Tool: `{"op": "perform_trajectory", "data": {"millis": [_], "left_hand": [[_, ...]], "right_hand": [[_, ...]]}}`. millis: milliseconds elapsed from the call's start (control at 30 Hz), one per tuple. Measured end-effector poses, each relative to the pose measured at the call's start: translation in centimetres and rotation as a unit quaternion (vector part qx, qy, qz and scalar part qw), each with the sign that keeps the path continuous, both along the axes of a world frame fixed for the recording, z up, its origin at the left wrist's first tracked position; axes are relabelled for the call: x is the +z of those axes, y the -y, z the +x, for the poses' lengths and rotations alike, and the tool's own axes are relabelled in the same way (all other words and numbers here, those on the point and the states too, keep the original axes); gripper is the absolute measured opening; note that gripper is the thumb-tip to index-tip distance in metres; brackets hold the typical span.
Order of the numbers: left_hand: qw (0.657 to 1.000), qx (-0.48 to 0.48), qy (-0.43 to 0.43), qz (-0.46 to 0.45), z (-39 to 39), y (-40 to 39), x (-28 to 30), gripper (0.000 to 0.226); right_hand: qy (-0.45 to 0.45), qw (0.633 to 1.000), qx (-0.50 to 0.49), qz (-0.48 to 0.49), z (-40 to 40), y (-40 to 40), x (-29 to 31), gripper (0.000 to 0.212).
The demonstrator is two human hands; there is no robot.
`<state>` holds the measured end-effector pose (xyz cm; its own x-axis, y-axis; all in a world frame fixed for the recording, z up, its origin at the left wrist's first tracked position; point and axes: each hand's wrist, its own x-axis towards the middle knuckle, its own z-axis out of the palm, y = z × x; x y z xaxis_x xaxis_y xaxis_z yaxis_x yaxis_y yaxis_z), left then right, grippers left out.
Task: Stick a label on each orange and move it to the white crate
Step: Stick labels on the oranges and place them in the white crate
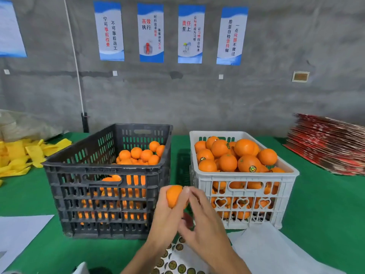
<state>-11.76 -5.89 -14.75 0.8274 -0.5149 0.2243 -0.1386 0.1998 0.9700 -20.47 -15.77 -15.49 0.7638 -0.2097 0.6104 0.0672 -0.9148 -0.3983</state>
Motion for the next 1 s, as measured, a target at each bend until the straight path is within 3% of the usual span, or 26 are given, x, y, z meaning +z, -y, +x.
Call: {"op": "perform_trajectory", "data": {"millis": [133,267,400,533,700,800,967,1000], "left_hand": [[0.998,0.046,0.042,0.015,1.6,5.7,5.9,0.026],[0.993,0.042,0.096,0.05,3.8,11.5,11.1,0.027],[0.978,-0.025,0.155,0.135,5.7,16.2,15.3,0.048],[0.969,-0.032,0.203,0.137,7.9,17.7,17.2,0.043],[0.951,0.027,0.261,0.164,15.4,13.9,17.5,0.022],[0.931,0.016,0.229,0.282,21.5,8.9,15.9,0.023],[0.824,-0.024,0.201,0.529,28.7,1.9,12.5,0.007],[0.807,-0.034,0.185,0.56,29.6,1.5,12.1,0.015]], "right_hand": [[0.067,0.995,-0.078,0.009,1.2,3.3,5.4,0.076],[0.089,0.984,-0.149,-0.031,2.6,7.6,10.8,0.067],[0.035,0.968,-0.227,-0.102,3.8,12.8,14.4,0.06],[-0.026,0.94,-0.302,-0.157,5.0,16.6,16.1,0.06],[-0.006,0.962,-0.23,-0.145,8.3,15.1,15.8,0.058],[0.028,0.981,-0.162,-0.105,11.7,11.5,15.5,0.05],[-0.042,0.996,-0.073,-0.027,19.3,7.3,15.1,0.044],[-0.051,0.997,-0.058,0.002,20.8,6.9,15.0,0.042]]}}
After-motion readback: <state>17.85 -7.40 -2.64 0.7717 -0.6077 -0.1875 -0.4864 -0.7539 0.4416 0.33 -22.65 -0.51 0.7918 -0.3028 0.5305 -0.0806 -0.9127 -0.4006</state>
